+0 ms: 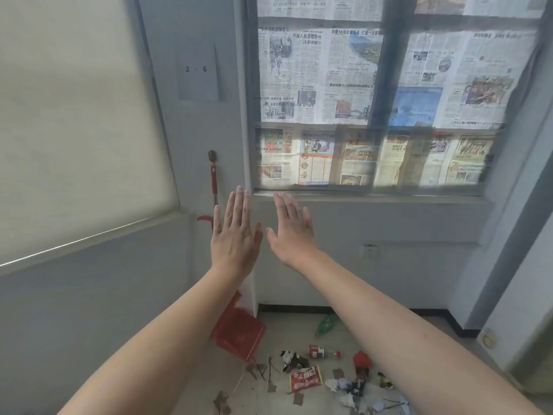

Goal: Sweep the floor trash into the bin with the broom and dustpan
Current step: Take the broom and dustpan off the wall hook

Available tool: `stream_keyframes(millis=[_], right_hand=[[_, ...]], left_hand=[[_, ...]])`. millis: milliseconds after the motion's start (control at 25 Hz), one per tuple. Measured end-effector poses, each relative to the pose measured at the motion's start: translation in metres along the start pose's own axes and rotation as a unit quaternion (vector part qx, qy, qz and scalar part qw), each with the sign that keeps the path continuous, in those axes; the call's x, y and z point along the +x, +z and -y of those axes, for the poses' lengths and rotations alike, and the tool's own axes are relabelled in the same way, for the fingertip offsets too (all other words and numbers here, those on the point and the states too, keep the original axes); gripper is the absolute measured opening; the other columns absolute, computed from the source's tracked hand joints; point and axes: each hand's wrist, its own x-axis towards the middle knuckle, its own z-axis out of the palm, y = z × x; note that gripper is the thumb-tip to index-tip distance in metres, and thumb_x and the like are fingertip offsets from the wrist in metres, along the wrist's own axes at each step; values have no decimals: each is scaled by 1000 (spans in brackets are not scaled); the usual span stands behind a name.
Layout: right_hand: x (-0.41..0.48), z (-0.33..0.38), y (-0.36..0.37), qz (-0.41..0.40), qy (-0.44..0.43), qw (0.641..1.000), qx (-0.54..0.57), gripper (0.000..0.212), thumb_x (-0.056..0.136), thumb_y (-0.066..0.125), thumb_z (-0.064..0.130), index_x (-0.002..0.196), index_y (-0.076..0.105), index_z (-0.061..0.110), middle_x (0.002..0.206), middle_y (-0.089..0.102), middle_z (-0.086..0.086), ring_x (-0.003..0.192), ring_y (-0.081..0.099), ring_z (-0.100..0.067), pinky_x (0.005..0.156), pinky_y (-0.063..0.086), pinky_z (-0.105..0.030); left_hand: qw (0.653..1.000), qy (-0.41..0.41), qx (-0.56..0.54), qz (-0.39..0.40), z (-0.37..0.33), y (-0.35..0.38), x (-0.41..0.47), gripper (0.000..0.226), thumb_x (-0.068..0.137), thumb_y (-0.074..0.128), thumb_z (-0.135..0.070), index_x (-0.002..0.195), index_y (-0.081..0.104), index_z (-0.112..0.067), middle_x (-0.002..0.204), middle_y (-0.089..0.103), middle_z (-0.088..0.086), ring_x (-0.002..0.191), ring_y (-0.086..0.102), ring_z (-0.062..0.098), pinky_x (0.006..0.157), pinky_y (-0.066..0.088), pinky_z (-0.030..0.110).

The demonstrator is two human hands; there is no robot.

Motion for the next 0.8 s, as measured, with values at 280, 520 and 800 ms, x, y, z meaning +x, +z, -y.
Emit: stream_keyframes(millis=[280,520,800], right_hand=[[5,-22,27,18,5,999,-31,73,97,39,32,156,-4,24,163,-7,8,149,-12,-9,121,-8,-40],[43,-52,75,64,5,998,-18,72,97,37,34,156,-3,22,163,-5,6,149,-11,-11,122,-6,-40],[149,-99,137,105,-40,992,51,69,97,38,35,156,3,21,163,1,5,150,-7,-12,122,-5,-40]], left_hand=[[998,-27,27,40,10,30,-5,64,102,21,-38,154,-9,-18,163,-11,-2,148,-14,11,121,-6,42],[994,-48,63,73,35,78,5,63,102,19,-39,155,-7,-17,162,-11,-2,148,-15,11,121,-7,42],[977,-109,145,116,64,147,73,63,103,20,-38,155,-8,-17,162,-14,-2,148,-16,12,121,-9,42]])
